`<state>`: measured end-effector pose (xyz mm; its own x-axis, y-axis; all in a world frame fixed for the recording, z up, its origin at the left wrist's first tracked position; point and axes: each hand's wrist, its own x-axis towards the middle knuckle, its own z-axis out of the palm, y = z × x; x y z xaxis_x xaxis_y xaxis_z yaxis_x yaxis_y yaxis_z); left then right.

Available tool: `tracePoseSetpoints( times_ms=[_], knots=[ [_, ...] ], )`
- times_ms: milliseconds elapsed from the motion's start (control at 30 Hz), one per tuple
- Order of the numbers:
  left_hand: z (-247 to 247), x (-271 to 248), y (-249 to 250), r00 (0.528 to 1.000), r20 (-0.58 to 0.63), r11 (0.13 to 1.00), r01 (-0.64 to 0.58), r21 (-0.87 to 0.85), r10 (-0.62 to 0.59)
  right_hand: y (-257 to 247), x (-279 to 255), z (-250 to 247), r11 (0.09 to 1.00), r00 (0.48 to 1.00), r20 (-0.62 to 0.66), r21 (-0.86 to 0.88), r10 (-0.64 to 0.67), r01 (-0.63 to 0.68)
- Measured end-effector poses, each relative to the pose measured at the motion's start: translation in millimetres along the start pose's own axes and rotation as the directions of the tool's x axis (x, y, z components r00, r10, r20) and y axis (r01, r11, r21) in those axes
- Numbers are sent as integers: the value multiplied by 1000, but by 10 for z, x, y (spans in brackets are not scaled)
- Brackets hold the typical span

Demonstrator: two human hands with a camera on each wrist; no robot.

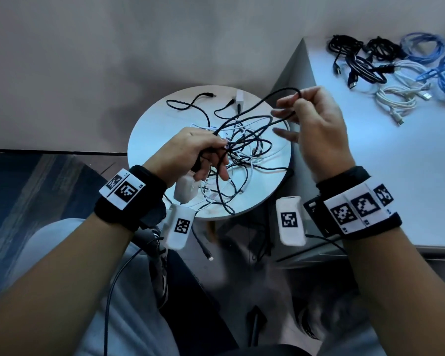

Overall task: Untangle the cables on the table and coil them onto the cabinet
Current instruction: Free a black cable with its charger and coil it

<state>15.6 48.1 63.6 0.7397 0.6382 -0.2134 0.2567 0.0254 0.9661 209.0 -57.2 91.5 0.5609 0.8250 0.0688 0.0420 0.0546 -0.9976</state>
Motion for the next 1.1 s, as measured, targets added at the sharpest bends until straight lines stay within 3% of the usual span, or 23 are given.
tracePoseSetpoints(
  times_ms=[100, 167, 233, 267, 333, 433, 500, 567, 667, 700, 733, 800, 867, 900, 967, 1000, 1033, 1100],
  knots=[
    [7, 23, -20, 999, -52, 999, 19, 29, -17, -35, -7, -35, 993, 996, 88, 113, 29, -39],
    [-4, 38, -27, 995, -95, 999, 26, 46, -21, -16, 3, -89, 999, 990, 141, -26, -28, 32],
    [-43, 51, -32, 985, -170, 999, 30, 20, -26, -1, 34, -166, 940, 981, 188, -325, -41, 102],
    [-71, 61, -37, 974, -225, 1000, 22, -6, -23, 11, 54, -208, 851, 977, 213, -512, -8, 119],
    [-128, 84, -49, 943, -334, 999, -11, -38, -2, 31, 45, -261, 571, 970, 213, -814, 116, 110],
    [-118, 119, -64, 921, -390, 994, -38, -100, -4, 69, -62, -181, 277, 970, 173, -953, 171, 121],
    [-70, 125, -60, 918, -394, 984, -40, -174, -32, 104, -133, -62, 195, 972, 201, -965, 122, 175],
    [-25, 116, -43, 921, -389, 982, -39, -183, -36, 127, -187, 53, 221, 969, 244, -947, 27, 232],
    [15, 92, -20, 928, -373, 984, -52, -172, -17, 144, -271, 256, 439, 915, 264, -814, -305, 381],
    [20, 87, -18, 929, -369, 981, -53, -185, -19, 147, -302, 325, 518, 906, 247, -755, -343, 402],
    [23, 85, -18, 930, -367, 979, -55, -198, -22, 142, -346, 386, 589, 923, 246, -713, -296, 379],
    [24, 87, -23, 926, -378, 977, -59, -204, -23, 150, -416, 462, 705, 949, 313, -667, -28, 240],
    [6, 99, -27, 914, -406, 979, -56, -195, -29, 198, -430, 506, 825, 901, 394, -560, 181, 79],
    [-17, 105, -28, 905, -424, 981, -57, -187, -28, 226, -424, 518, 865, 884, 420, -501, 205, 37],
    [-78, 124, -33, 884, -466, 984, -70, -161, -14, 341, -368, 489, 869, 897, 408, -491, 169, 59],
    [-116, 132, -41, 873, -488, 987, -76, -142, -3, 382, -326, 441, 806, 914, 378, -581, 144, 113],
    [-149, 137, -48, 862, -507, 990, -77, -121, 5, 408, -294, 379, 664, 931, 343, -726, 124, 179],
    [-194, 142, -67, 848, -530, 993, -68, -95, 7, 449, -262, 241, 267, 953, 252, -942, 170, 202]
  ],
)
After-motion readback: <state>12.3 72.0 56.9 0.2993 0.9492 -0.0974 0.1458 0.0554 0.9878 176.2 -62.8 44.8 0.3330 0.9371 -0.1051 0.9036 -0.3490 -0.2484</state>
